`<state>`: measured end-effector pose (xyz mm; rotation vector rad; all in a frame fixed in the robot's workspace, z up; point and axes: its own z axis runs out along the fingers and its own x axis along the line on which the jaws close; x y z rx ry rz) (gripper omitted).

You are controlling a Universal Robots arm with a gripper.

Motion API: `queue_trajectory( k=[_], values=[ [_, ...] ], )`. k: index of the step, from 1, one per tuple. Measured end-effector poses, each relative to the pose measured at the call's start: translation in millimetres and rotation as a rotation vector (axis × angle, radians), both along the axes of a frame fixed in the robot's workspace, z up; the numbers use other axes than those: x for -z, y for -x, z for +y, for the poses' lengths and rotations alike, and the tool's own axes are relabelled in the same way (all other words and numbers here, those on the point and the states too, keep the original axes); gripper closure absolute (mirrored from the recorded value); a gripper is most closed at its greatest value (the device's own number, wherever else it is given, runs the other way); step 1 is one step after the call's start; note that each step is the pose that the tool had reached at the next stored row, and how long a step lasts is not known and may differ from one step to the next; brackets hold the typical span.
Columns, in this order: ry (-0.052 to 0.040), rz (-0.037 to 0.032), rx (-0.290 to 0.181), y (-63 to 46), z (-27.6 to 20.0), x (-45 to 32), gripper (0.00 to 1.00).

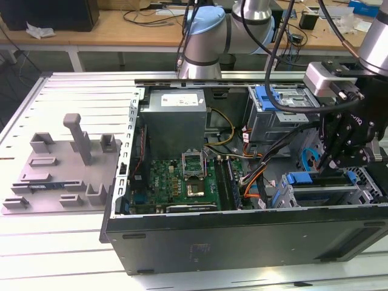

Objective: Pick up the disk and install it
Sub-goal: 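Insert the second disk wire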

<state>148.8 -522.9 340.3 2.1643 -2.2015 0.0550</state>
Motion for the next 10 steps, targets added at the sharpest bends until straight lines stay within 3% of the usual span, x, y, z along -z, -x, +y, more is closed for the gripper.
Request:
queue_trajectory(
  k=[10],
  values=[
    [-0.0001,-0.0001,-0.004,0.5,0.0,1.4,0.84]
  ],
)
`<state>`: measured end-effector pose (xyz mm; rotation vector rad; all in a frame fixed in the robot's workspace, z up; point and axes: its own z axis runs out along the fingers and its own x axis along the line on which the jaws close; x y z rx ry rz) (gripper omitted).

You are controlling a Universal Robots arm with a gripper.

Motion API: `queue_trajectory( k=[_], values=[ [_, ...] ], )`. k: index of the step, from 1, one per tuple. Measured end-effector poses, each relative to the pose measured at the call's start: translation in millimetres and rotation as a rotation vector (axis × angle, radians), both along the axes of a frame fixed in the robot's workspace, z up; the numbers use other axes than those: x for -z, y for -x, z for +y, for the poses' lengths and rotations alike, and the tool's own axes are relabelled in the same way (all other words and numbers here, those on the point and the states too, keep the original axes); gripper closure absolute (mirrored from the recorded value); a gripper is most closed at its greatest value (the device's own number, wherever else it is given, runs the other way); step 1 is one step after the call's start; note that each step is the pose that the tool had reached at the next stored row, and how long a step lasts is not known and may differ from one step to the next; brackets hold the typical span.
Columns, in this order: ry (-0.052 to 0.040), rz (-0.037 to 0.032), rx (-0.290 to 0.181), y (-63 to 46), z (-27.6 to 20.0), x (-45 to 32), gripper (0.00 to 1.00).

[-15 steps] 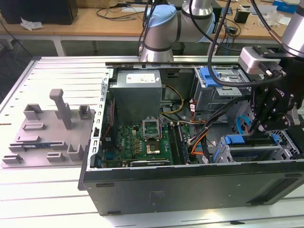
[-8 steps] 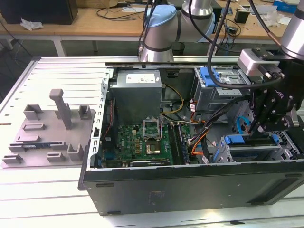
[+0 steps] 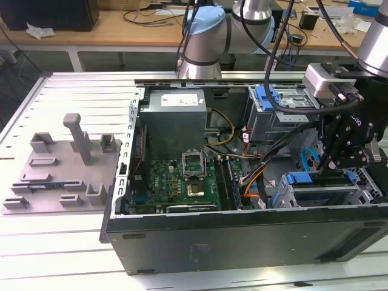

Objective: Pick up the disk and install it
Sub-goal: 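Insert the second disk wire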

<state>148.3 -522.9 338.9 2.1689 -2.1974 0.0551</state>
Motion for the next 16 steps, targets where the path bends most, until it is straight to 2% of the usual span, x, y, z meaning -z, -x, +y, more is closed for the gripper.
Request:
queue_trajectory(
  k=[3,4,5,7,8,12,16],
  values=[
    [0.0001,0.0003,0.0,0.9,0.0,0.1,0.84],
    [0.0001,0.0001,0.0,1.2,0.0,0.1,0.83],
    [0.0003,0.0,0.0,1.5,0.0,-0.1,0.77],
    [0.0013,-0.0004,0.0,1.7,0.3,-2.5,0.77],
    [0.0031,-0.0007,0.0,1.7,0.8,-4.9,0.7],
    [0.0108,-0.0023,0.0,2.6,3.5,-11.6,0.7],
    [0.0192,-0.0084,0.0,6.1,7.2,-19.0,0.7]
  ],
)
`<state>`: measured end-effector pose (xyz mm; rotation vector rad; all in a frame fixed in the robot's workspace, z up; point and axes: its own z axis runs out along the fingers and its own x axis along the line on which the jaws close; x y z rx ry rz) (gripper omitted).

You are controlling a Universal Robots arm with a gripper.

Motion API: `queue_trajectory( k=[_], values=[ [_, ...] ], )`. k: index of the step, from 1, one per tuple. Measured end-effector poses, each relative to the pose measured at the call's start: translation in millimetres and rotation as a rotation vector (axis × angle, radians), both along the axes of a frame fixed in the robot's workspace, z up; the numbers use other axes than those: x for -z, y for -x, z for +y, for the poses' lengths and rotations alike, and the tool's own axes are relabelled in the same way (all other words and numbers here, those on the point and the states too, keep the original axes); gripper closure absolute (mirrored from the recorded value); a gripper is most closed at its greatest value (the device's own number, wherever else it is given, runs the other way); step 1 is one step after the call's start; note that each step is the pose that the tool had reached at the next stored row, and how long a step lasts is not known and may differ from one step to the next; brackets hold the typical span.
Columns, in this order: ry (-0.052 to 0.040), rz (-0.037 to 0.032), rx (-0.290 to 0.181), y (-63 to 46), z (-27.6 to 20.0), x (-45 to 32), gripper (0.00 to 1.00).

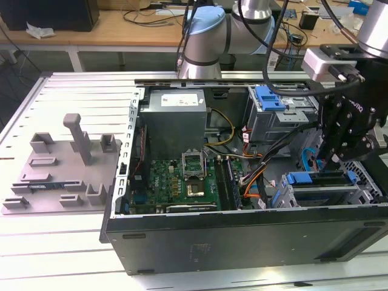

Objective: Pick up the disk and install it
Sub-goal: 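Insert the second disk wire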

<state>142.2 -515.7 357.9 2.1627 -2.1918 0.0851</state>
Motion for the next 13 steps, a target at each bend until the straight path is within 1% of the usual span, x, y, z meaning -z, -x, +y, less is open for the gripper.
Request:
queue_trajectory(
  k=[1,2,4,5,6,7,8,9,13],
  values=[
    [0.0073,-0.0024,0.0,3.2,2.4,-3.7,0.7],
    [0.0153,-0.0031,0.0,6.3,4.7,-6.2,0.7],
    [0.0251,-0.0036,0.0,10.5,6.9,-9.2,0.71],
    [0.0305,-0.0038,0.0,12.7,7.9,-10.8,0.85],
    [0.0352,-0.004,0.0,14.6,8.6,-11.7,0.85],
    [0.0427,-0.005,0.0,17.1,9.8,-11.9,0.89],
    [0.046,-0.0063,0.0,18.3,10.5,-11.9,0.89],
    [0.0469,-0.0064,0.0,18.6,10.6,-12.0,0.89],
    [0.0468,-0.0065,0.0,18.7,10.7,-11.9,0.89]
  ],
)
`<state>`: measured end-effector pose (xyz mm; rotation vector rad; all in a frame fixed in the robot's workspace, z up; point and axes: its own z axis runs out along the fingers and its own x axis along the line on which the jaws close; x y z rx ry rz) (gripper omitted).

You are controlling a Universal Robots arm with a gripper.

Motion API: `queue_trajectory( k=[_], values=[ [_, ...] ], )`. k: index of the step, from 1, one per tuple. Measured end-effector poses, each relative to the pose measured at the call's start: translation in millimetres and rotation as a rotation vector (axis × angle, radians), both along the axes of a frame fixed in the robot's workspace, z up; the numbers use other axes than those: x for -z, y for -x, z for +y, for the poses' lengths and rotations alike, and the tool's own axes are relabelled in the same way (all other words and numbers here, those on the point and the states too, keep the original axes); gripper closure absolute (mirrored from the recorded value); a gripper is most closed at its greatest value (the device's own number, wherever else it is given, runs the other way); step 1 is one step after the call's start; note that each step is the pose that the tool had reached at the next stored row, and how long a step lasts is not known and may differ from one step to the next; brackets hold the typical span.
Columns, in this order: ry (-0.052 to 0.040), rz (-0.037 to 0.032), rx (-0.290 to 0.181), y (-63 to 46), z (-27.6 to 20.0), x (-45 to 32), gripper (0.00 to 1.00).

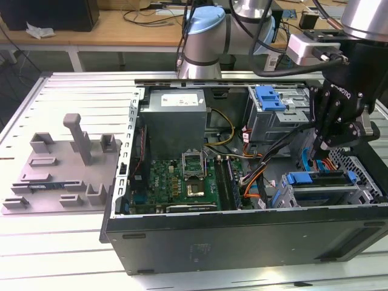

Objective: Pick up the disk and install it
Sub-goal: 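Insert the second disk wire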

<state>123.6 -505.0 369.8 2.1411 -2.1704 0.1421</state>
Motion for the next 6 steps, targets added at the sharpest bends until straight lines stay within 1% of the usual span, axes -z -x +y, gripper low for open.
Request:
queue_trajectory(
  k=[6],
  values=[
    [0.0,0.0,0.0,0.2,0.0,0.0,0.89]
  ],
)
